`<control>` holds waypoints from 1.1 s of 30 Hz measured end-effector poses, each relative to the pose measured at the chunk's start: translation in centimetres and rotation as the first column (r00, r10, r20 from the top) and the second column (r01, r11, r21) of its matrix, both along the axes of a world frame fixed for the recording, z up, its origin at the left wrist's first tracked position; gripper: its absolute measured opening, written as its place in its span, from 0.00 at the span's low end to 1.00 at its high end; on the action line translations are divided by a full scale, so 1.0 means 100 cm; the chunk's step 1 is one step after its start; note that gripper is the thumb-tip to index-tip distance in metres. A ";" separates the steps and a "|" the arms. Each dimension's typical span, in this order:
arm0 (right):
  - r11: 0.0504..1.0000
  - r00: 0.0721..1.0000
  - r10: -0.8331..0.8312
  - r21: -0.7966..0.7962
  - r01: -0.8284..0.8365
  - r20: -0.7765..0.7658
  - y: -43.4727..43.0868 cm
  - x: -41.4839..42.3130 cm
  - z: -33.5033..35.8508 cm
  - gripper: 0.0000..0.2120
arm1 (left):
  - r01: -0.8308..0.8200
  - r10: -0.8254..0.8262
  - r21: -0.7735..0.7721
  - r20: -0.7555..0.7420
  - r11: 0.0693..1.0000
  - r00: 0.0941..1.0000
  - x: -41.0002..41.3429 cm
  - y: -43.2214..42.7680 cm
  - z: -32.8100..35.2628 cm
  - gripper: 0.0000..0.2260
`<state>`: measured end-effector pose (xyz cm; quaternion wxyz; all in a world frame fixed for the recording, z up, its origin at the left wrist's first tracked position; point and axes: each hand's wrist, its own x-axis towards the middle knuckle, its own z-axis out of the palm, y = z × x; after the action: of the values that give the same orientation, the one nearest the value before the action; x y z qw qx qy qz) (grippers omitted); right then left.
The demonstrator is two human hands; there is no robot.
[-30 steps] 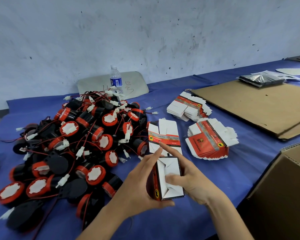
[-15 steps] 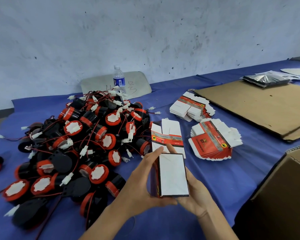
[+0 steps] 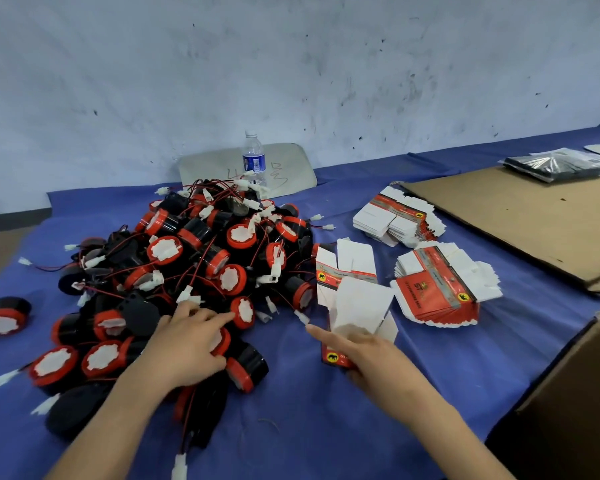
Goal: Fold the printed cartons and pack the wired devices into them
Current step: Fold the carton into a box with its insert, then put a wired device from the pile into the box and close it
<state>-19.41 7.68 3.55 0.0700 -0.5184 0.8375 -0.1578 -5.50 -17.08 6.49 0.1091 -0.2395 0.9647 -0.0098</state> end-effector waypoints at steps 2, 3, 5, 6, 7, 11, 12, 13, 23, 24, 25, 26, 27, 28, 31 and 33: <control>1.000 0.998 0.020 -0.021 -0.019 0.055 0.001 -0.001 -0.004 0.42 | 0.002 -0.002 -0.062 0.014 0.998 1.000 0.000 0.000 0.001 0.34; 0.999 0.996 0.028 -0.041 -0.025 0.080 0.003 -0.001 -0.005 0.42 | -0.006 0.007 -0.071 0.012 0.997 1.000 0.000 0.000 0.001 0.34; 0.995 0.995 0.043 -0.098 -0.034 0.087 0.007 -0.001 -0.008 0.41 | -0.024 0.025 -0.051 0.013 0.998 1.000 0.001 -0.001 -0.001 0.35; 0.991 0.995 0.051 -0.129 -0.040 0.084 0.010 -0.001 -0.009 0.40 | -0.030 0.031 -0.034 0.010 0.999 0.999 0.001 -0.001 -0.001 0.34; 0.986 0.995 0.056 -0.159 -0.042 0.085 0.012 0.000 -0.010 0.39 | -0.022 0.022 -0.032 0.005 0.999 1.000 0.001 -0.001 -0.001 0.33; 0.920 0.977 0.079 -0.392 0.005 0.198 0.015 0.005 -0.009 0.36 | 0.020 -0.026 -0.043 -0.161 0.999 0.987 0.002 -0.003 0.012 0.26; 0.883 0.963 0.086 -0.468 0.045 0.254 0.015 0.007 -0.009 0.35 | -0.001 0.005 0.016 -0.251 1.000 0.968 0.001 -0.002 0.018 0.26; 0.839 0.949 0.086 -0.536 0.095 0.302 0.014 0.009 -0.008 0.33 | -0.021 0.057 0.103 -0.355 0.994 0.933 0.000 0.000 0.027 0.25; 0.385 0.690 0.303 -0.747 0.542 0.657 -0.014 0.041 0.018 0.20 | 0.228 0.187 0.364 -0.811 0.903 0.554 -0.034 0.085 0.060 0.22; 0.324 0.671 0.330 -0.747 0.580 0.664 -0.013 0.042 0.024 0.18 | 0.231 0.157 0.346 -0.799 0.910 0.580 -0.037 0.093 0.055 0.23; 0.267 0.651 0.354 -0.740 0.617 0.671 -0.010 0.041 0.028 0.13 | 0.237 0.129 0.336 -0.781 0.912 0.611 -0.039 0.099 0.049 0.24; 0.221 0.624 0.377 -0.720 0.657 0.685 -0.006 0.039 0.033 0.10 | 0.259 0.111 0.346 -0.765 0.902 0.634 -0.041 0.102 0.043 0.24; 0.185 0.590 0.403 -0.694 0.696 0.699 0.000 0.036 0.035 0.09 | 0.295 0.108 0.380 -0.754 0.877 0.648 -0.042 0.105 0.037 0.24; 0.158 0.547 0.434 -0.658 0.736 0.716 0.007 0.032 0.037 0.08 | 0.331 0.113 0.416 -0.750 0.847 0.652 -0.042 0.106 0.033 0.23; 0.111 0.460 0.477 -0.571 0.813 0.748 0.024 0.022 0.037 0.09 | 0.406 0.137 0.472 -0.766 0.782 0.627 -0.044 0.104 0.026 0.23; 0.088 0.533 0.386 -0.605 0.791 0.753 0.030 0.019 0.036 0.09 | 0.460 0.117 0.483 -0.773 0.745 0.623 -0.046 0.104 0.024 0.28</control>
<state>-17.52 10.72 7.15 0.0530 -0.1315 0.4441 -0.8847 -10.07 -6.63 8.84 -0.2349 -0.0671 0.8780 0.4116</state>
